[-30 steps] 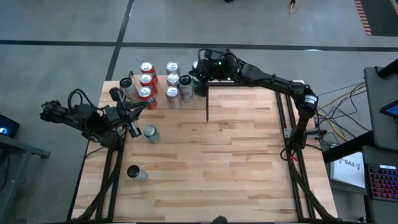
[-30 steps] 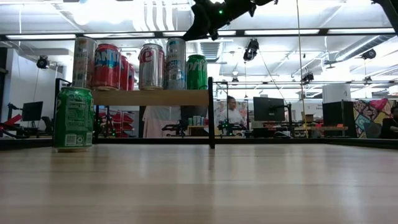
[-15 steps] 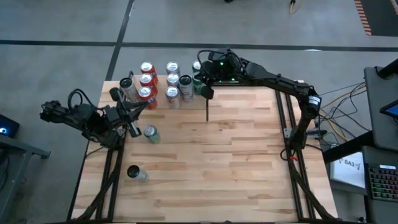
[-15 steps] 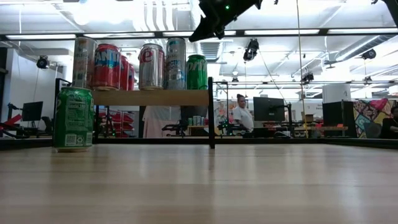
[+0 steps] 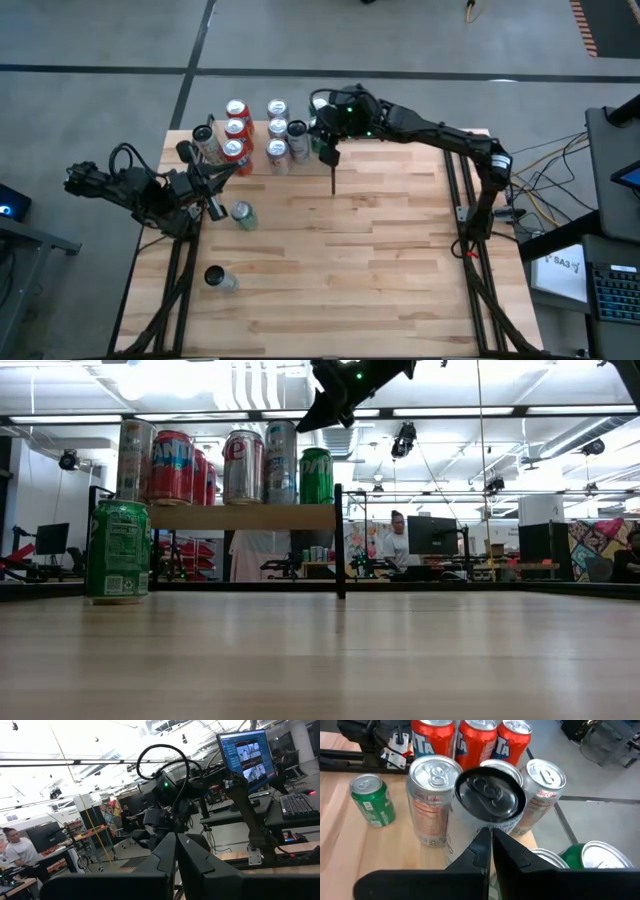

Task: Place canned beverage on shelf
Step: Adjust the white and blue soda can on the shelf

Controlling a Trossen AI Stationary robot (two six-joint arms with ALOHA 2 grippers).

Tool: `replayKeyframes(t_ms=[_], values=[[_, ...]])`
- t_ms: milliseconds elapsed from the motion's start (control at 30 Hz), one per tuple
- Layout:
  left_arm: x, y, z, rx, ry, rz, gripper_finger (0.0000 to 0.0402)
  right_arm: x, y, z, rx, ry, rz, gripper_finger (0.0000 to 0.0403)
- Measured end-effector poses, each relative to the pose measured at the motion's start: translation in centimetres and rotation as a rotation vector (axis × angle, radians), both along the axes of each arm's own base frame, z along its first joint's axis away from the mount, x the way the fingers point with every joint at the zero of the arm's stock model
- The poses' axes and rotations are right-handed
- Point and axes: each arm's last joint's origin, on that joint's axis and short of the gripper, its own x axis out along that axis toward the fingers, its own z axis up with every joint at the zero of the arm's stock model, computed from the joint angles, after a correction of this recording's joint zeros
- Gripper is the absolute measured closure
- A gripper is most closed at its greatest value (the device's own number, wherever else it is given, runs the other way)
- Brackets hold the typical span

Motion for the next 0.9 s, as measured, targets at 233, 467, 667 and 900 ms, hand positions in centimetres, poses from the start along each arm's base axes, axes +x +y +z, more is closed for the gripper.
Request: replayKeyframes(t_ms=[233, 467, 667, 900], values=[[0.0, 0.0, 0.0, 0.000, 0.001, 0.000, 0.0402, 0.6, -0.1, -0.8, -0.001, 0.017, 0.007, 0.0394], [0.0, 0.0, 0.0, 0.000, 0.001, 0.000, 0.0402, 0.1, -0.1, -0.3, -0.085, 0.056, -0.077, 0.0394], [0.0, 0.0, 0.0, 0.000, 0.001, -0.001, 0.0402, 0.0, 0.0, 2.4, -0.140, -0.038, -0.080, 0.0394], [0.0, 0.0, 0.0, 0.000, 0.001, -0.001, 0.0402, 0.7, 0.9, 2.5, -0.090, -0.127, 0.027, 0.0394]])
